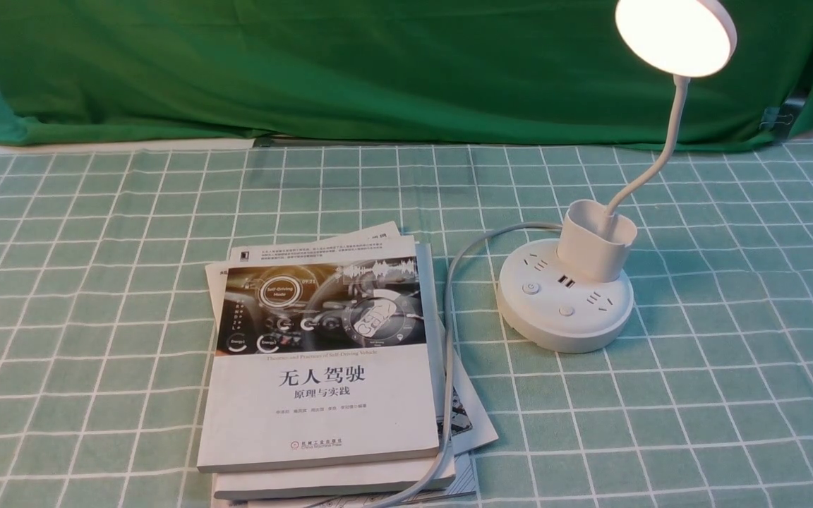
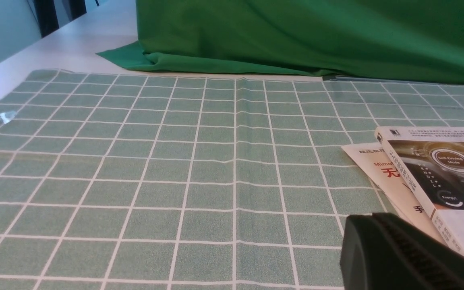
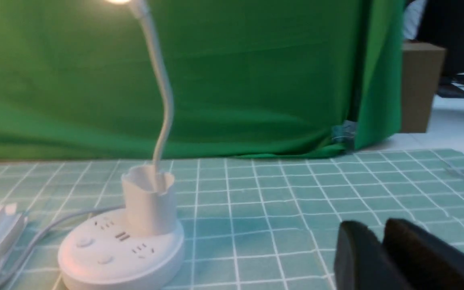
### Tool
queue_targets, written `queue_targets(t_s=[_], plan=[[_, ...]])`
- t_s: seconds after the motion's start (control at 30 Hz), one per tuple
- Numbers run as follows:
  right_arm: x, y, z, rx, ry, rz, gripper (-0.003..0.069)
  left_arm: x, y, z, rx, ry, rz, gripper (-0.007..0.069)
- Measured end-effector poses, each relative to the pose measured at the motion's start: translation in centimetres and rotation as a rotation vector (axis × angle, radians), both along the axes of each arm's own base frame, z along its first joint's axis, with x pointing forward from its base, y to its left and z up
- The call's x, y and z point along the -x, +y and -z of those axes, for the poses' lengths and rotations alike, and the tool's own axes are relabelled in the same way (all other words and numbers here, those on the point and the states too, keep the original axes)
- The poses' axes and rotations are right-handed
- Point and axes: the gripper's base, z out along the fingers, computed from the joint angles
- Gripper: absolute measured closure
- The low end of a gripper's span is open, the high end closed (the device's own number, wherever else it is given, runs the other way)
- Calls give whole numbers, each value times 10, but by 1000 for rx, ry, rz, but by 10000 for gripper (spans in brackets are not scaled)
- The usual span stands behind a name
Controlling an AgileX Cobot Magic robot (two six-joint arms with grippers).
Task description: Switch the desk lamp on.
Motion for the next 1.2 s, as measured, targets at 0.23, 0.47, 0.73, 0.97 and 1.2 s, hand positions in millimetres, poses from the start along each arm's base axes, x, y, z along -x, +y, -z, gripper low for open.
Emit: queue_targets(t_s=[0.23,0.47,0.73,0.97,1.2], plan=[[7,-1,16,-64,139,12,496,0,0,0,0,0,0,603],[7,-1,19,-73,171,14,482,0,0,0,0,0,0,603],[7,-1,19,-74,173,15,466,0,0,0,0,0,0,603],[7,-1,19,-76,173,15,447,0,0,0,0,0,0,603],[7,-1,19,-76,173,15,426,0,0,0,0,0,0,603]])
